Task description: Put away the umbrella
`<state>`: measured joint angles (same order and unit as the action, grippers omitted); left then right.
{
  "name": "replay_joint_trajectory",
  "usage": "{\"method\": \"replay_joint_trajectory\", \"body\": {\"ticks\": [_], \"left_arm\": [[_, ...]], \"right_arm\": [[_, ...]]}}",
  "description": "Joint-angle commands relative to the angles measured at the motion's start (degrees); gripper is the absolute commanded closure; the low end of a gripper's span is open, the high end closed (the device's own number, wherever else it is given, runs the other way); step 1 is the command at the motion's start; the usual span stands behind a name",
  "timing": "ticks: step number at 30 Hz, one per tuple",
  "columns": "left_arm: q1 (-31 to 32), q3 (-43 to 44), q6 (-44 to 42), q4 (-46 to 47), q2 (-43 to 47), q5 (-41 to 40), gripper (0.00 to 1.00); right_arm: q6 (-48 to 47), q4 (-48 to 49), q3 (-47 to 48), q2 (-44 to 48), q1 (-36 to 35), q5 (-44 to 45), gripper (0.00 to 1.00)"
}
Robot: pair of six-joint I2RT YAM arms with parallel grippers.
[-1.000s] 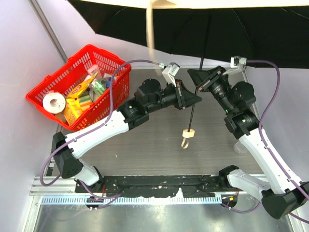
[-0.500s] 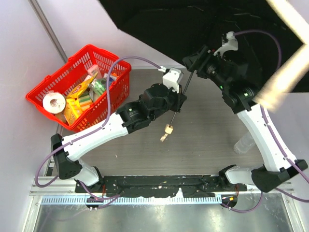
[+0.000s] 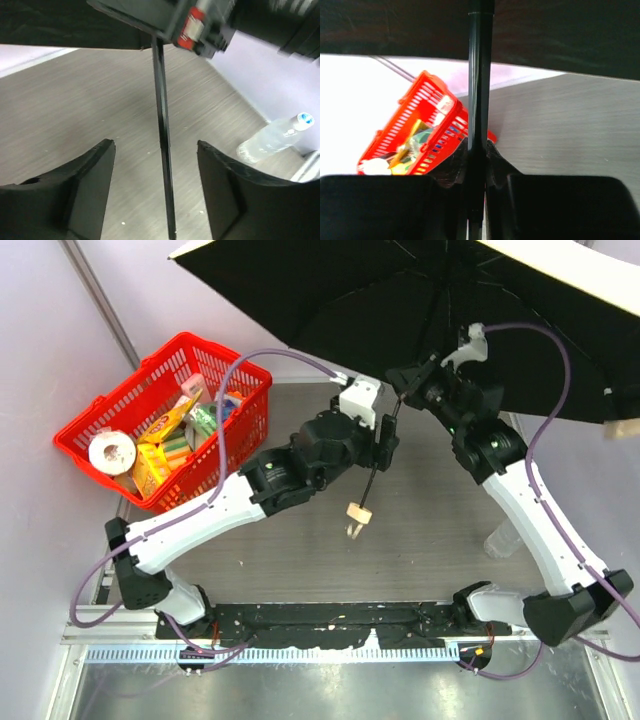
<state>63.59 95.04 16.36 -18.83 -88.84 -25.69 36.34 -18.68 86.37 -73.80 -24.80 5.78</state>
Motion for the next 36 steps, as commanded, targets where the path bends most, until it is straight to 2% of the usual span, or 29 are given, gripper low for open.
{"method": "replay_joint_trajectory", "body": {"ticks": [1, 3, 5, 7, 10, 12, 15, 18, 20, 24, 27, 29, 32, 33, 35, 36], "left_arm": [[-4.16, 1.21, 7.96, -1.30, 7.52, 10.10, 0.22], [-8.90, -3.09, 14.01, 2.46, 10.77, 22.02, 0.14], [-14.61, -7.66, 22.00, 8.52, 12.63, 34.51, 0.13], [-19.45, -10.92, 28.44, 14.49, 12.46, 42.18, 0.12], [-20.79, -10.68, 33.81, 21.78, 8.87, 51.94, 0.13], [-20.70, -9.79, 39.07, 29.07, 5.62, 58.18, 0.11], [-20.53, -9.97, 45.06, 38.14, 2.71, 61.72, 0.09], [-20.26, -9.18, 48.15, 42.72, 0.86, 63.57, 0.09], [-19.65, -7.87, 48.07, 42.83, -0.10, 64.71, 0.10], [-18.59, -6.19, 47.01, 40.19, -1.77, 64.63, 0.18], [-18.59, -4.79, 46.14, 38.27, -2.57, 63.93, 0.32], [-17.89, -2.68, 42.11, 33.02, -2.66, 62.35, 0.43], [-16.14, 1.27, 33.68, 22.03, -1.87, 56.04, 0.63], [-15.70, 2.33, 31.39, 19.47, -1.52, 53.58, 0.74], [-14.47, 2.69, 26.47, 13.93, 0.23, 44.81, 0.92], [-13.85, 2.52, 24.62, 12.17, 1.11, 40.68, 0.99]], "right_arm": [[7.14, 35.02, -10.94, 6.12, 8.42, -20.49, 0.99], [15.23, 47.78, -17.87, 7.00, 12.11, -27.36, 0.99], [22.00, 59.04, -21.04, 7.00, 14.67, -31.16, 0.99], [28.07, 68.80, -22.03, 6.57, 15.65, -33.97, 0.99], [35.00, 73.95, -20.10, 3.76, 15.74, -37.06, 0.99], [40.09, 81.14, -19.92, 1.91, 15.83, -37.68, 0.99], [45.03, 85.46, -18.44, -0.55, 15.57, -38.65, 0.99], [48.12, 88.90, -17.99, -1.96, 15.57, -39.79, 0.99], [48.74, 89.78, -17.90, -2.31, 15.48, -40.06, 0.99], [50.49, 92.94, -17.73, -2.66, 14.78, -40.58, 0.99], [51.46, 93.56, -17.20, -3.28, 13.90, -40.59, 0.99], [51.73, 93.47, -17.20, -3.37, 13.46, -40.32, 0.99], [51.73, 91.38, -17.46, -3.11, 13.20, -39.88, 0.99], [51.38, 90.75, -17.55, -3.02, 13.11, -39.71, 0.99], [48.58, 83.93, -17.38, -1.88, 13.19, -39.79, 0.91], [44.21, 74.32, -16.33, -0.57, 13.20, -39.79, 0.76]]}}
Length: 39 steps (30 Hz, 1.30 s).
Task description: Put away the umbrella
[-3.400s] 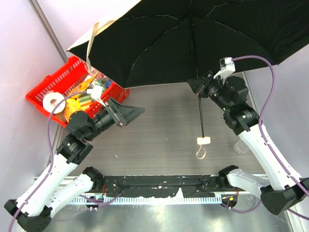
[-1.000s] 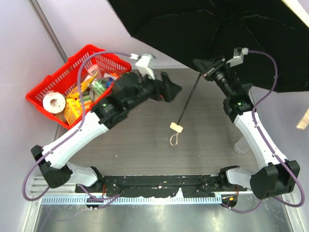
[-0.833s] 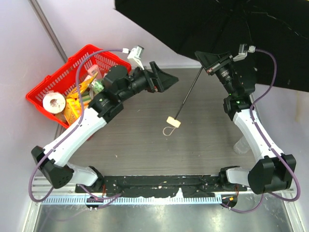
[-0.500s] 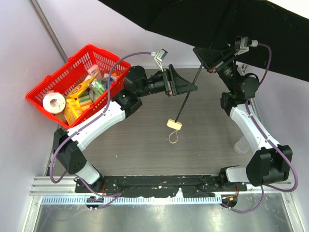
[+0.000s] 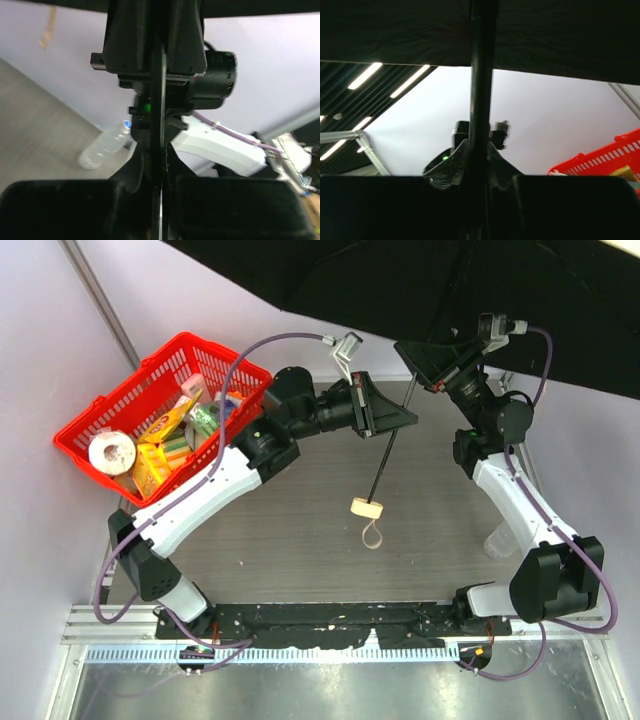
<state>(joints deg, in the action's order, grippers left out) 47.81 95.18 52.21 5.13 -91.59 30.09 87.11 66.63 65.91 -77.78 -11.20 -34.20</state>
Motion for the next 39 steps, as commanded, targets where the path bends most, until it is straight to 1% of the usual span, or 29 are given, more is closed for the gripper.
{"method": "replay_joint_trajectory", "body": {"ticks": [1, 2, 3, 4, 5, 7, 8, 12, 14, 16, 18, 19, 20, 21, 22, 23, 24, 25, 26, 27, 29, 30, 31, 32, 34, 37, 39], "left_arm": [[2.63, 2.12, -12.99, -13.37, 4.75, -18.45, 1.00], [3.42, 1.60, -14.31, -14.34, 5.45, -21.53, 1.00], [3.60, 1.07, -14.67, -14.79, 6.07, -23.74, 1.00], [3.78, 0.28, -14.76, -15.05, 6.77, -26.02, 1.00], [3.95, -0.42, -15.02, -14.80, 7.21, -27.61, 1.00], [4.57, -1.04, -16.51, -15.14, 8.09, -31.38, 1.00], [5.27, -1.05, -17.74, -15.41, 8.27, -32.62, 1.00], [7.90, 0.36, -22.40, -17.25, 8.53, -38.69, 1.00], [9.57, 1.15, -24.51, -18.13, 8.53, -42.64, 1.00], [11.50, 1.94, -26.88, -19.01, 8.45, -45.72, 1.00], [12.39, 2.12, -27.86, -19.36, 8.45, -46.09, 1.00], [12.31, 1.86, -27.51, -19.19, 8.62, -45.56, 1.00], [12.39, 1.59, -26.81, -19.01, 8.88, -44.86, 1.00], [12.31, 1.42, -26.46, -19.19, 8.97, -44.24, 1.00], [12.39, 1.15, -25.84, -19.45, 9.32, -43.45, 0.97], [12.13, 0.89, -25.14, -19.89, 9.41, -42.40, 0.79], [11.52, 0.37, -24.09, -19.89, 9.76, -40.91, 0.51], [10.56, -0.33, -22.08, -19.80, 10.20, -38.29, 0.34], [8.81, -1.04, -19.62, -19.28, 10.38, -35.13, 0.28], [6.44, -2.18, -15.77, -18.06, 10.47, -30.57, 0.25], [1.87, -5.25, -7.69, -13.32, 10.12, -19.17, 0.22], [0.02, -5.96, -4.77, -10.78, 9.42, -14.84, 0.23], [-1.04, -6.23, -2.05, -9.27, 8.28, -11.84, 0.25], [-1.66, -5.97, -0.80, -8.47, 7.23, -10.15, 0.26], [-1.76, -4.92, -0.09, -7.77, 5.56, -7.34, 0.28], [-1.67, -5.53, 4.03, -2.33, 3.97, -2.94, 0.31], [-1.67, -5.53, 4.92, -1.00, 3.26, -1.97, 0.36]], "right_arm": [[-10.52, -18.65, 5.18, 3.94, -0.49, 0.79, 0.69], [-18.04, -33.09, 7.72, 5.08, -0.57, 2.45, 0.57], [-21.25, -44.02, 9.05, 5.35, -0.58, 3.86, 0.52], [-26.85, -49.18, 11.76, 5.27, -0.58, 6.14, 0.47], [-28.91, -57.15, 13.26, 4.57, -0.58, 7.20, 0.46], [-33.48, -63.70, 17.05, 3.43, -0.66, 9.32, 0.43], [-33.85, -64.43, 17.49, 3.07, -0.75, 9.06, 0.40], [-34.99, -68.65, 19.61, 1.75, -1.63, 10.02, 0.39], [-35.87, -70.49, 20.75, 1.31, -2.77, 11.42, 0.41], [-37.10, -71.73, 21.54, 0.96, -3.73, 12.83, 0.49], [-36.58, -70.59, 20.58, 0.96, -4.00, 13.10, 0.62], [-35.27, -67.45, 19.18, 0.96, -4.00, 12.58, 0.74], [-34.39, -66.99, 18.39, 0.96, -4.00, 11.88, 0.80], [-32.55, -61.33, 16.64, 1.14, -3.92, 10.22, 0.91], [-28.96, -53.27, 15.40, 1.40, -3.65, 8.98, 0.96], [-26.67, -48.57, 11.91, 1.57, -3.48, 5.93, 0.99], [-23.07, -38.87, 10.48, 2.01, -3.22, 4.50, 0.99], [-21.47, -35.12, 8.12, 2.36, -3.21, 3.53, 0.99], [-19.98, -31.95, 7.49, 2.63, -3.13, 3.26, 0.99], [-19.53, -30.35, 7.31, 2.63, -3.12, 2.21, 0.99], [-17.16, -25.00, 6.78, 2.37, -3.21, 0.72, 0.99], [-14.54, -20.45, 6.17, 2.45, -3.13, 0.53, 0.99], [-13.47, -18.66, 5.99, 2.37, -3.12, 0.27, 0.99], [-11.11, -15.25, 5.72, 2.11, -3.12, 0.10, 0.99], [-8.73, -12.51, 5.72, 1.58, -3.21, 0.01, 0.99], [-8.45, -12.57, 5.90, 1.58, -3.12, 0.18, 0.99], [-8.54, -12.84, 5.98, 1.75, -3.12, 0.44, 0.99]]}}
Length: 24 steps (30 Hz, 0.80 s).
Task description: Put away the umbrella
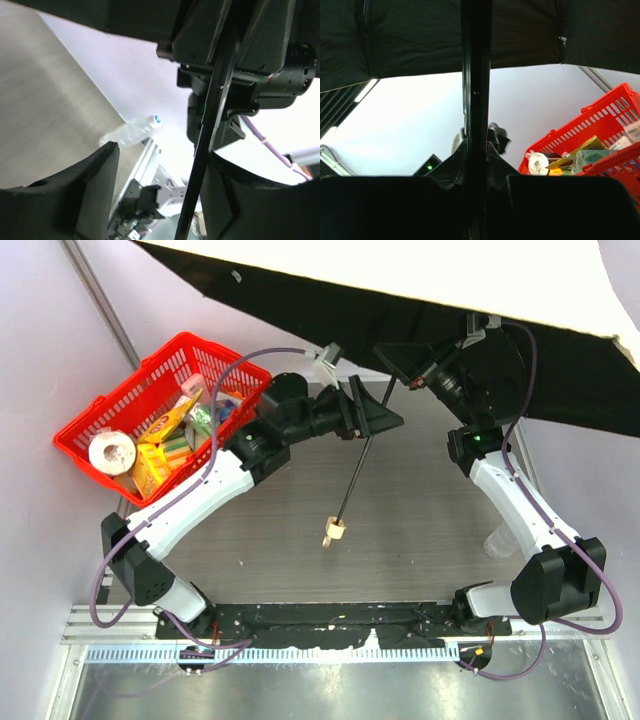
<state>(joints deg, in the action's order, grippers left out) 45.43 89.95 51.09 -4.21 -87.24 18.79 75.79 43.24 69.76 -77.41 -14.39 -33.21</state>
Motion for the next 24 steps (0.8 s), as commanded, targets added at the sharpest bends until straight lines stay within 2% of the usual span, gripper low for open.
{"method": "replay_joint_trajectory", "body": {"ticks": [1, 2, 4, 6, 7, 8, 9, 12, 15, 20, 24], "left_arm": [[0.71, -0.22, 6.30, 8.77, -1.35, 9.51, 0.40], [0.80, -0.30, 6.21, 9.04, -1.44, 9.69, 0.49], [0.71, -0.13, 4.82, 7.82, -1.35, 8.91, 0.74], [0.71, -0.39, 3.06, 6.58, -0.48, 7.33, 0.93], [0.80, -0.91, 2.88, 7.19, 0.05, 6.88, 1.00], [0.71, -1.79, 2.79, 8.07, 0.66, 6.53, 1.00], [0.71, -2.58, 2.96, 9.55, 1.28, 6.09, 1.00], [0.71, -4.34, 3.93, 12.64, 2.34, 6.27, 1.00], [0.89, -4.43, 3.67, 12.82, 2.43, 5.91, 1.00], [1.15, -4.87, 3.67, 13.52, 2.60, 5.03, 1.00], [1.33, -5.23, 3.75, 14.05, 3.13, 4.24, 1.00]], "right_arm": [[2.70, 10.46, 2.40, 1.38, 0.07, -0.36, 0.99], [2.44, 10.20, 2.40, 1.73, 0.07, -0.36, 0.99], [-0.01, 7.40, 3.63, 1.73, 0.07, -1.06, 0.99], [-5.17, -0.50, 5.91, 2.34, 0.07, -1.15, 0.99], [-7.30, -7.40, 7.31, 2.52, 0.07, 0.06, 0.90], [-9.58, -11.39, 7.76, 3.13, 0.24, 0.95, 0.80], [-9.96, -12.47, 7.85, 3.14, 0.59, 2.61, 0.65], [-4.71, -11.44, 7.33, 2.18, 2.96, 5.35, 0.46], [-1.70, -10.54, 8.02, 0.77, 3.76, 8.67, 0.38], [-0.29, -17.48, 8.82, 1.03, 4.02, 19.64, 0.31], [1.20, -22.14, 8.64, 2.08, 4.11, 26.60, 0.31]]}}
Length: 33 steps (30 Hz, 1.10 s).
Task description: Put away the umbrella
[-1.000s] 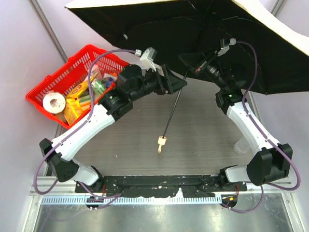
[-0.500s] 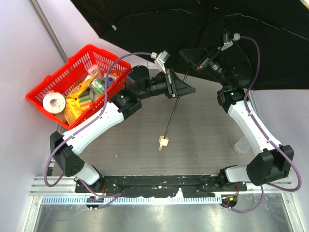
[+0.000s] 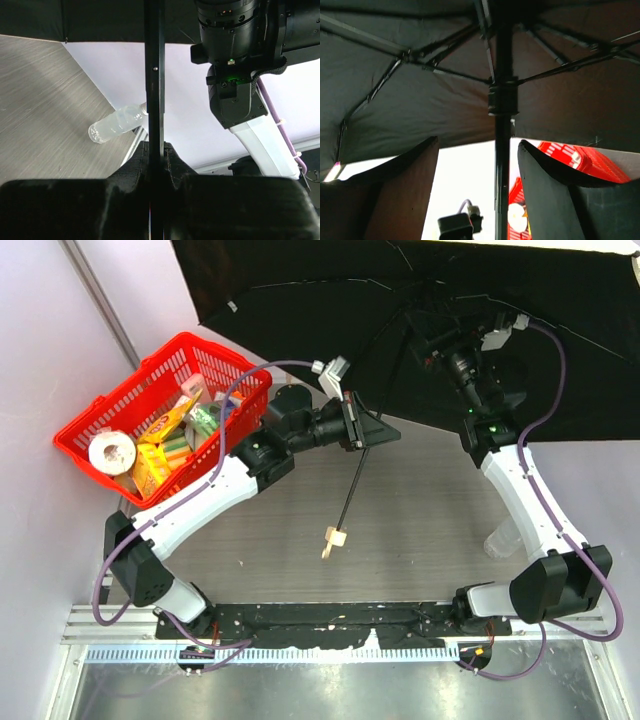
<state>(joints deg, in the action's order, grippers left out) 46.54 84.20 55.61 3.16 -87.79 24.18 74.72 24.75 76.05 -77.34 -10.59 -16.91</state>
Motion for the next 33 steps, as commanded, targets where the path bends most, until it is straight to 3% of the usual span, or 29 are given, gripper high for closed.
{"method": "replay_joint_trajectory", "body": {"ticks": [1, 5, 9, 17, 19, 22, 33], "left_arm": [[0.30, 0.52, -0.68, 6.77, 3.59, -1.24, 1.00], [0.83, 0.87, -0.24, 7.30, 3.59, -1.07, 1.00], [1.36, 1.49, -0.16, 7.21, 3.06, -0.63, 1.00], [1.97, 1.93, 0.55, 7.74, 2.36, 0.43, 1.00], [2.23, 2.02, 0.37, 7.74, 2.27, 0.34, 1.00], [2.59, 2.37, 0.55, 7.74, 1.75, 0.69, 1.00], [3.55, 3.42, 0.37, 6.95, 0.95, 0.69, 1.00]], "right_arm": [[3.23, -4.09, 2.52, 1.58, 0.31, 10.66, 0.31], [4.21, -7.61, 5.86, -0.87, 0.40, 11.90, 0.34], [5.87, -6.56, 6.91, -2.37, 0.57, 13.13, 0.42], [3.77, -5.33, 7.28, -3.70, 0.57, 12.68, 0.46], [2.19, -6.29, 7.70, -3.69, 0.66, 13.13, 0.52], [1.66, -5.25, 7.71, -4.48, 0.66, 11.90, 0.71], [2.89, -3.83, 8.32, -6.33, 0.75, 11.81, 0.66]]}}
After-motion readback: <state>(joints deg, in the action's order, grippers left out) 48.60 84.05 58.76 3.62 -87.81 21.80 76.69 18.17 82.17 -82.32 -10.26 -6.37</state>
